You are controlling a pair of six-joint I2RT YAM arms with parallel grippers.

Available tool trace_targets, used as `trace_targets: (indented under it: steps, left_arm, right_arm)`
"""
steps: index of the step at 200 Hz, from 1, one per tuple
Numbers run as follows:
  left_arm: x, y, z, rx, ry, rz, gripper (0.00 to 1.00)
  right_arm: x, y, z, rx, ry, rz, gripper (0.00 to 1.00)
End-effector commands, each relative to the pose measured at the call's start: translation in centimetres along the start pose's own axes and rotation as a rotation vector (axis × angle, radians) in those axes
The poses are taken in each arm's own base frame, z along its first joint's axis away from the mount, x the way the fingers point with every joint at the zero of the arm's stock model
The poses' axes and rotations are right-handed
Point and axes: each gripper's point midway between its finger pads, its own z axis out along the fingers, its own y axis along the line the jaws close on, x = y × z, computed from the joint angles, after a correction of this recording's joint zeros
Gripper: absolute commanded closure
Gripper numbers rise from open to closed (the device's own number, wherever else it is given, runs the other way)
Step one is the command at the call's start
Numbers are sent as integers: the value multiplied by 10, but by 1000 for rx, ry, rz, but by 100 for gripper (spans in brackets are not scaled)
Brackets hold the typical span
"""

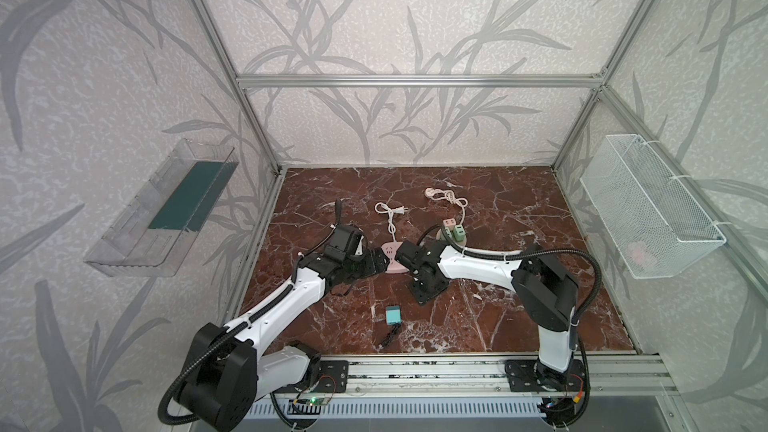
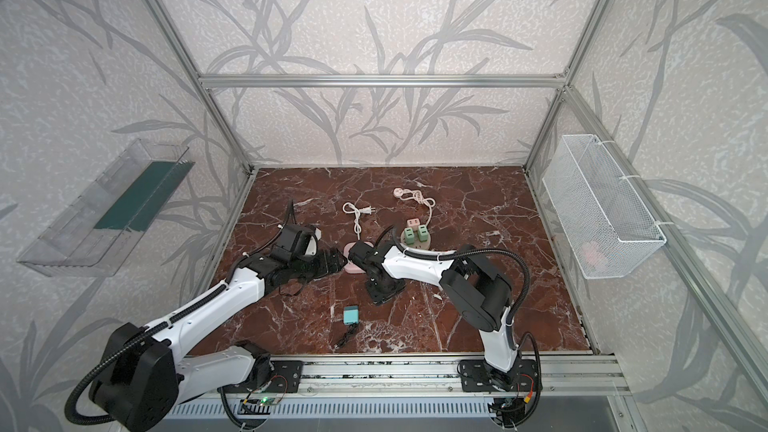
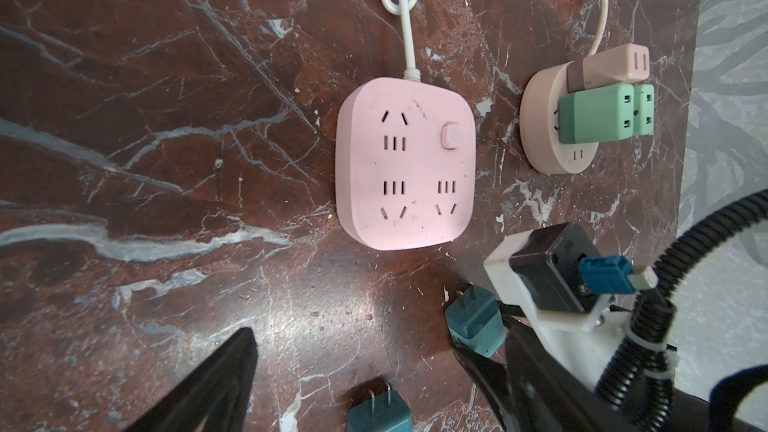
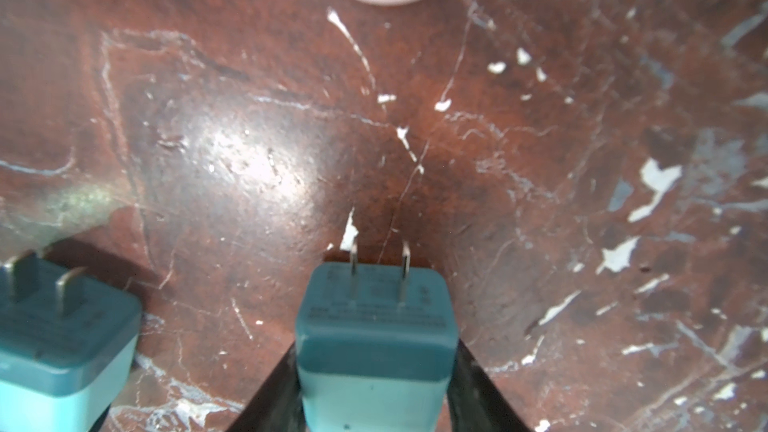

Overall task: Insert the plug
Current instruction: 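Lower the right gripper around the teal charger farther from the table edge, then close the right gripper on the teal charger and lift it, then carry the teal charger toward the left gripper while the left gripper reaches to meet it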

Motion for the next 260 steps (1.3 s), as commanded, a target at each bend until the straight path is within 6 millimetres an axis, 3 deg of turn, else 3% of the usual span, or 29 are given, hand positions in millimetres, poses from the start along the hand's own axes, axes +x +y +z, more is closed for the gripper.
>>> trace_targets:
  steps: [1, 27, 53, 79, 114, 134, 175, 260]
  left_arm:
    - [1, 4, -3, -1, -9, -20, 9]
    - [5, 5, -4, 3, -5, -30, 10]
    - [9, 7, -6, 11, 1, -37, 15]
    - [11, 0, -10, 56, 6, -10, 21]
    - [13, -35, -12, 243, 38, 18, 27]
    - [13, -50, -12, 322, 56, 16, 30]
    - [14, -63, -12, 387, 81, 16, 35]
    - [30, -95, -11, 511, 150, 66, 40]
  right_arm:
    - [5, -5, 2, 13, 11, -7, 53]
    - [7, -7, -1, 13, 5, -13, 64]
    - [8, -12, -12, 12, -13, -44, 100]
    - [8, -12, -31, -12, -55, -138, 100]
    - [5, 1, -54, -98, -143, -259, 100]
    - [2, 9, -78, -143, -211, -297, 100]
    - [0, 22, -103, -224, -282, -331, 100]
    - [-15, 25, -122, -227, -354, -313, 100]
